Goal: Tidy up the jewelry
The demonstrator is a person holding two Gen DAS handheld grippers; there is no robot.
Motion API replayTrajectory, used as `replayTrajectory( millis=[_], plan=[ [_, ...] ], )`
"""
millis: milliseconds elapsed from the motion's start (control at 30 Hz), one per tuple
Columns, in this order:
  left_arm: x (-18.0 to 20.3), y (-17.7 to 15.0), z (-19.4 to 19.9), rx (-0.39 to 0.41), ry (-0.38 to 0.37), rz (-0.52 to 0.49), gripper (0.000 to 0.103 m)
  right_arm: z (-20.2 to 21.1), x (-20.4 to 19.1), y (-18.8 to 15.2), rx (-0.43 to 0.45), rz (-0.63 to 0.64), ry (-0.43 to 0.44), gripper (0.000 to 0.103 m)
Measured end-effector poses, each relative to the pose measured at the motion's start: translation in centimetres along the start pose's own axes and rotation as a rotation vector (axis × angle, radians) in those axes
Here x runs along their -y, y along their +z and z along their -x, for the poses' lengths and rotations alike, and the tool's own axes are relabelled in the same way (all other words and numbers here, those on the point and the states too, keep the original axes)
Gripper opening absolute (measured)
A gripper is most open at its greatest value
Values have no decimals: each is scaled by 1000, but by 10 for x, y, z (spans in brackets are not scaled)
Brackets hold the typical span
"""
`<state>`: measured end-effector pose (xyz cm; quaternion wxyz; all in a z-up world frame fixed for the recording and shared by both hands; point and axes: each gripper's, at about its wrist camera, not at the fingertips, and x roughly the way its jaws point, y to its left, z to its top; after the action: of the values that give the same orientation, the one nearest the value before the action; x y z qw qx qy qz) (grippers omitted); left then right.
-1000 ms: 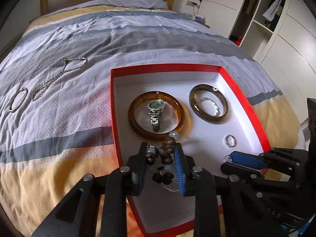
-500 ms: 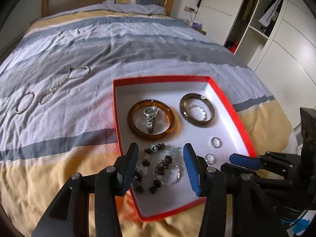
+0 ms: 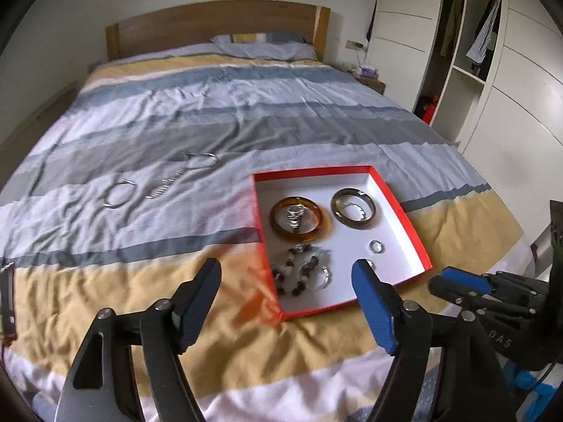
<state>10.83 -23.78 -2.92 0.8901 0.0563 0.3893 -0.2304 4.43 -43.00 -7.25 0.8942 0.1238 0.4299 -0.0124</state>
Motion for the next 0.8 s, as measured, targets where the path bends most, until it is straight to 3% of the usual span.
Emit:
replayTrajectory(
  millis=[133, 800],
  plan=[
    [-4, -8, 25, 32, 38, -3, 82, 22, -11, -7, 29, -2, 7, 34],
    [-53, -54, 125, 150, 143, 52, 88, 88, -87, -34, 99, 84, 1, 35]
  ],
)
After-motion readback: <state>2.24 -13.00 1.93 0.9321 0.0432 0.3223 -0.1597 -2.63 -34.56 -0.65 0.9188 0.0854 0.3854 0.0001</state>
